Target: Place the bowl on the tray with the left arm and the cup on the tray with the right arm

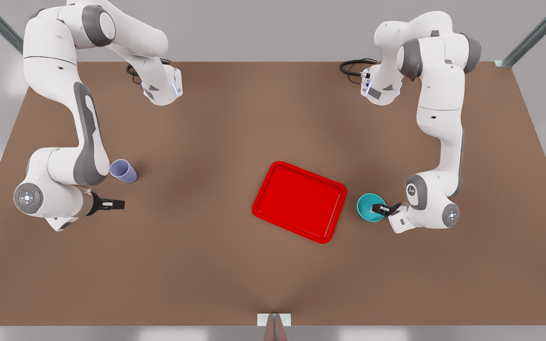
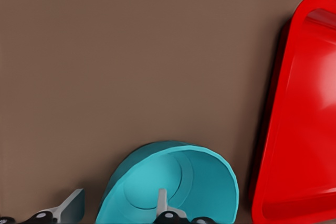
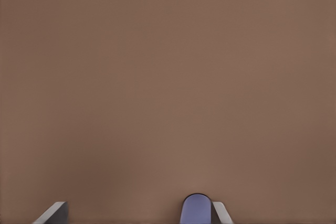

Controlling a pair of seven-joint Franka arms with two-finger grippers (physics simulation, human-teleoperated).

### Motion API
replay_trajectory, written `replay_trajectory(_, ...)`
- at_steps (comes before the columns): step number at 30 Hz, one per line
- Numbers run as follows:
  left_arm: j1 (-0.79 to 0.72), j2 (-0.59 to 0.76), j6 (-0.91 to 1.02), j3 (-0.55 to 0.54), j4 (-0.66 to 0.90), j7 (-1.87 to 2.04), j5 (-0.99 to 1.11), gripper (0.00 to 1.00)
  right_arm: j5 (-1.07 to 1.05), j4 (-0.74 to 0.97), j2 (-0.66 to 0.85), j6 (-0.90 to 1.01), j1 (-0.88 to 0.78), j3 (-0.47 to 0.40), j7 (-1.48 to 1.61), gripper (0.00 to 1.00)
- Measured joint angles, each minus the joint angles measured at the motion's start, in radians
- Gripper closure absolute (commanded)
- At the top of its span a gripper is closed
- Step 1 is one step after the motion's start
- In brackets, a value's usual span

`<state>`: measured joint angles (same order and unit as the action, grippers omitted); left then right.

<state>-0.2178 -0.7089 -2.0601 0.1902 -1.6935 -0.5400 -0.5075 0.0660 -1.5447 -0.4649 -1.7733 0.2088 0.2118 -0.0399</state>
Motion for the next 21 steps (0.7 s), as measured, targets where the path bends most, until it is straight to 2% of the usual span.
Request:
replay_trajectory(3, 0.0, -0.009, 0.0, 0.003, 0.0, 0.001, 0.003, 0.53, 0.0, 0.0, 0.001, 0.0, -0.002, 0.0, -0.001, 0.0)
replay_trajectory(4, 0.0, -0.009, 0.0, 0.003, 0.0, 0.002, 0.004, 0.58, -0.002, 0.0, 0.001, 0.0, 0.0, 0.0, -0.003, 0.0)
replay_trajectory(8, -0.003, -0.008, 0.0, 0.007, 0.0, 0.003, 0.005, 0.6, 0.003, 0.029, 0.002, 0.01, 0.014, 0.0, 0.004, 0.0)
replay_trajectory(9, -0.003, -0.008, 0.0, 0.008, 0.0, 0.003, 0.005, 0.71, 0.002, 0.029, 0.002, 0.012, 0.023, 0.0, 0.007, 0.0)
replay_trajectory(10, -0.005, -0.008, 0.0, 0.008, 0.0, 0.003, 0.005, 0.77, 0.002, 0.029, 0.002, 0.011, 0.027, 0.0, 0.007, 0.0)
replay_trajectory(21, -0.002, -0.007, -0.007, 0.009, 0.047, 0.022, 0.038, 0.79, -0.008, 0.071, -0.02, 0.041, -0.014, 0.009, -0.002, 0.0)
